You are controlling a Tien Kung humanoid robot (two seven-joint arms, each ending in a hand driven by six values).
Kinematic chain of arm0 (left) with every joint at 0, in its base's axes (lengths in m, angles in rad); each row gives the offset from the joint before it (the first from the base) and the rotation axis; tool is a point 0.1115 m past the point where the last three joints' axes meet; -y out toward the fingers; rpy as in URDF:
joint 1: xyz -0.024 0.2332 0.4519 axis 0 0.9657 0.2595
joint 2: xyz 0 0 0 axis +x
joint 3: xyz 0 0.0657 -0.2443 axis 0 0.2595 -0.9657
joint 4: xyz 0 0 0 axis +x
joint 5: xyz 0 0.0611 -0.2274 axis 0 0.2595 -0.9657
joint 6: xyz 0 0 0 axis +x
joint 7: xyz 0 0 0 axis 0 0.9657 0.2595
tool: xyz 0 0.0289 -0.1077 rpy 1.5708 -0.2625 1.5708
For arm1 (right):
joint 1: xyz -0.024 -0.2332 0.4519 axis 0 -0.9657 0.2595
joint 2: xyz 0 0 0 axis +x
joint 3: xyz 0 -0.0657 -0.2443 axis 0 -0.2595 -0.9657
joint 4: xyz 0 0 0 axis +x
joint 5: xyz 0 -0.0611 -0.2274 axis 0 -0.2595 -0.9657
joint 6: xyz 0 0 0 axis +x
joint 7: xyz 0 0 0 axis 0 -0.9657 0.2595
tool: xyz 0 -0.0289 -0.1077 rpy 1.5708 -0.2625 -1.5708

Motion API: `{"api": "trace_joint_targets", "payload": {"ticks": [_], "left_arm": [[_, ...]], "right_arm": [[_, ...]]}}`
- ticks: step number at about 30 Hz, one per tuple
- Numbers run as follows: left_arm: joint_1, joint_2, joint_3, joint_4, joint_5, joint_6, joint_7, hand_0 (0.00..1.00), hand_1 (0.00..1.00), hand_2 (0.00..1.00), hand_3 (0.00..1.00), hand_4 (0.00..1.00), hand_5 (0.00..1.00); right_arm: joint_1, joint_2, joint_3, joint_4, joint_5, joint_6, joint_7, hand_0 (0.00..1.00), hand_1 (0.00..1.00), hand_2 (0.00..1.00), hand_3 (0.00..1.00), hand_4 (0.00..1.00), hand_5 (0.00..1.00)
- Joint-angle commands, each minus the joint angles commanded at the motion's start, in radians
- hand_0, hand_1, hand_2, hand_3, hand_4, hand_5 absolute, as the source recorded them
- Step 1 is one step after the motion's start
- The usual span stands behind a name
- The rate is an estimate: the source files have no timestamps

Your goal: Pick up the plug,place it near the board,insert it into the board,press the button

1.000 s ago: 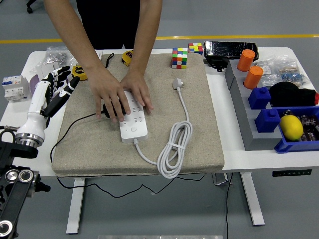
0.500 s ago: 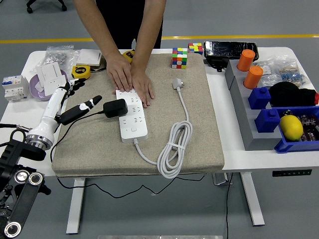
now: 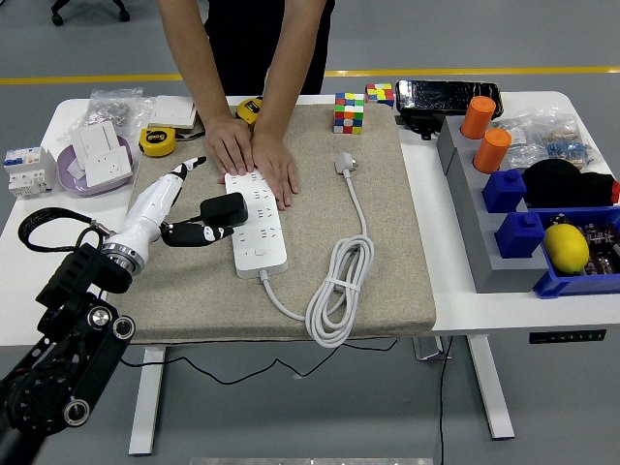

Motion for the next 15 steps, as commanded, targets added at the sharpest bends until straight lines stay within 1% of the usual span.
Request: {"api": "trace_joint_targets", "payload": {"ticks": [5, 6, 11, 12, 15], "left_arm": [[-0.021, -0.037, -0.007, 0.064, -0.040, 0.007, -0.008, 0.979, 0.998, 0.983, 0.886, 0.998, 0.049], [-0.027, -0.037, -0.007, 0.077, -0.049, 0.009, -0.010, 0.978, 0.995, 0.976, 0.848, 0.998, 0.038], [-0.063, -0.037, 0.007, 0.154, -0.124, 0.013, -0.026, 0.978, 0.995, 0.976, 0.848, 0.998, 0.038], [-0.068, -0.037, 0.009, 0.165, -0.137, 0.013, -0.029, 0.972, 0.985, 0.951, 0.838, 0.998, 0.052], [-0.086, -0.037, 0.012, 0.203, -0.156, 0.015, -0.036, 0.972, 0.985, 0.951, 0.838, 0.998, 0.052]], "right_arm": [[-0.001, -0.001, -0.009, 0.000, -0.002, -0.001, -0.008, 0.827, 0.758, 0.754, 0.784, 0.998, 0.824], [-0.001, -0.001, -0.010, 0.000, -0.002, -0.001, -0.009, 0.828, 0.758, 0.755, 0.783, 0.998, 0.824], [0.002, -0.002, -0.018, 0.000, 0.001, -0.002, -0.011, 0.828, 0.758, 0.755, 0.783, 0.998, 0.824], [0.003, -0.002, -0.019, 0.000, 0.002, -0.002, -0.010, 0.827, 0.758, 0.754, 0.783, 0.998, 0.824], [0.003, -0.003, -0.022, 0.000, 0.004, -0.003, -0.011, 0.827, 0.758, 0.754, 0.783, 0.998, 0.824]]}}
